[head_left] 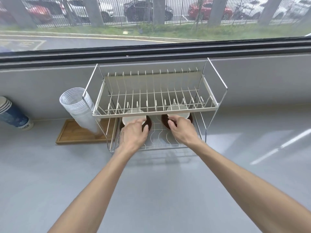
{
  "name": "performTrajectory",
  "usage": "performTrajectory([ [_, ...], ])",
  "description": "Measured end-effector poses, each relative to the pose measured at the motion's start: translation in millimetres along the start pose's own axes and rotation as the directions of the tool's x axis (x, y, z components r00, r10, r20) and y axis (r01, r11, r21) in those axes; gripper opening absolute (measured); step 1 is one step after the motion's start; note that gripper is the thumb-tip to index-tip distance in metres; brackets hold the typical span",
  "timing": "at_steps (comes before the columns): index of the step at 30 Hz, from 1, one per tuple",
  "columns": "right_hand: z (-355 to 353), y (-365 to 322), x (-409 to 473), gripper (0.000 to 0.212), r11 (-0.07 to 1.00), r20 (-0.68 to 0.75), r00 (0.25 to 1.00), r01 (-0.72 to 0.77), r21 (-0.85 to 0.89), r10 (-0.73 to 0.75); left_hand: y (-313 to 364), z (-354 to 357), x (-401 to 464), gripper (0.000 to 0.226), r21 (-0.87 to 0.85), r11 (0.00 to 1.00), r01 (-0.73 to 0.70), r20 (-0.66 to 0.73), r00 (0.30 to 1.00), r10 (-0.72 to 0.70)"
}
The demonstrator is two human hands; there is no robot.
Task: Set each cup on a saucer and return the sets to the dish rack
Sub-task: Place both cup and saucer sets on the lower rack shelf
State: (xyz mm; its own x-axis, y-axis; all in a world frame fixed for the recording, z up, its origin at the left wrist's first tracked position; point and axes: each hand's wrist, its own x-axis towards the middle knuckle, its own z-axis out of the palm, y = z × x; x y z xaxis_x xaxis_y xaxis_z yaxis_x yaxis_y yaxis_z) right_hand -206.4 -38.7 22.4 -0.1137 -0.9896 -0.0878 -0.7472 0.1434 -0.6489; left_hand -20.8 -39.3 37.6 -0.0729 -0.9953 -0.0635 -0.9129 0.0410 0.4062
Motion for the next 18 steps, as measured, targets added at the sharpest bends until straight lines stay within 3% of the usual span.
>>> performTrajectory([
  [5,-14.7,26.7,-5.5,0.04,0.991,-0.077,0.995,-0.066,-0.117,0.058,23.9,14.3,-5.1,0.041,0.061,0.99,-0.13,0.004,0.992,0.13],
  [11,-19.7,50.7,6.3,0.043,0.987,-0.061,0.988,-0.147,-0.059,0.143,48.7,30.2,4.7,0.045,0.023,0.999,-0.037,0.069,0.997,0.035],
  [13,-17.9,54.4,15.9,0.043,0.986,-0.066,0.983,-0.17,-0.004,0.169,50.7,37.5,13.6,0.047,-0.162,0.982,0.097,0.131,0.988,-0.076],
  [15,-14.6,57.8,25.7,0.036,0.976,-0.062,0.975,-0.21,0.057,0.214,53.3,40.6,21.6,0.056,-0.441,0.851,0.284,0.241,0.951,-0.193],
  [18,-8.5,60.8,41.3,0.035,0.95,-0.05,0.956,-0.282,0.133,0.29,54.0,55.6,38.5,0.074,-0.614,0.683,0.396,0.296,0.917,-0.266],
])
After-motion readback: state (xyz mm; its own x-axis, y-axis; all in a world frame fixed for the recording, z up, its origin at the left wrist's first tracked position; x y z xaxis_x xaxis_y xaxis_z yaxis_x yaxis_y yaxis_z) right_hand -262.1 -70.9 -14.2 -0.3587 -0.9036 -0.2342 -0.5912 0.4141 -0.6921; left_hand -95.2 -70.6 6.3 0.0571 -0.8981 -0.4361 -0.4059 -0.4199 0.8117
